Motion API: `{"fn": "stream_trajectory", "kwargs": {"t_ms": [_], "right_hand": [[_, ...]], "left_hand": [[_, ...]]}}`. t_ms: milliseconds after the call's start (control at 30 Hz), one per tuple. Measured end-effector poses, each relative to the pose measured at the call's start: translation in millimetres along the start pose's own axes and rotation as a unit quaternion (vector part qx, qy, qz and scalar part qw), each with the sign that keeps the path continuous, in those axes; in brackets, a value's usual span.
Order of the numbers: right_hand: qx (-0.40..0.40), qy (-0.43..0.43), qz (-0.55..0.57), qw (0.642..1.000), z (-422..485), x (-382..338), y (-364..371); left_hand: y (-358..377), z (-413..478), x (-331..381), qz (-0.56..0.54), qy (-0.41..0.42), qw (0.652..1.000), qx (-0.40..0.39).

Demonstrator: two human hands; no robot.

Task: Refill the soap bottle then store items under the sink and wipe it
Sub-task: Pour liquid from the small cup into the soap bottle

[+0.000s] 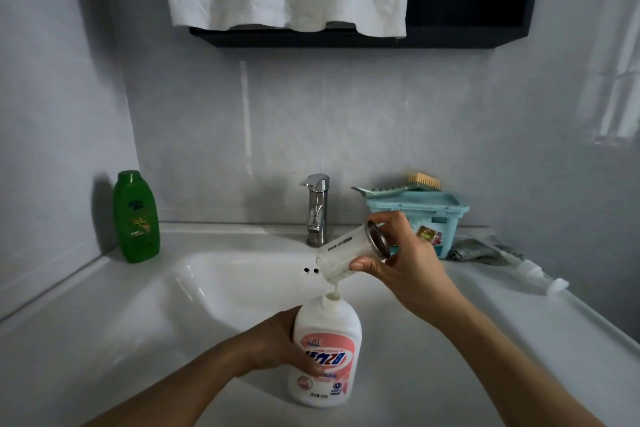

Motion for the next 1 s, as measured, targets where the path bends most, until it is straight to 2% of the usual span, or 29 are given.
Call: {"fn": "stream_trajectory", "kwargs": {"t_ms": [1000], "right_hand": [[0.006,0.002,0.007,1.0,-0.9,-1.6,-1.8]], "left_hand": [[0.7,-0.4,1.4,0.003,0.002,1.0,0.007]]}}
Point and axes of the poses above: each hand's wrist, its own z-axis towards the middle knuckle, its own y-axis out of the palm, x = y × z, the point moved 3 cm from there along z, towards the middle knuckle, and after that the axes turned 10 degrees about y, right-handed, at the moved point
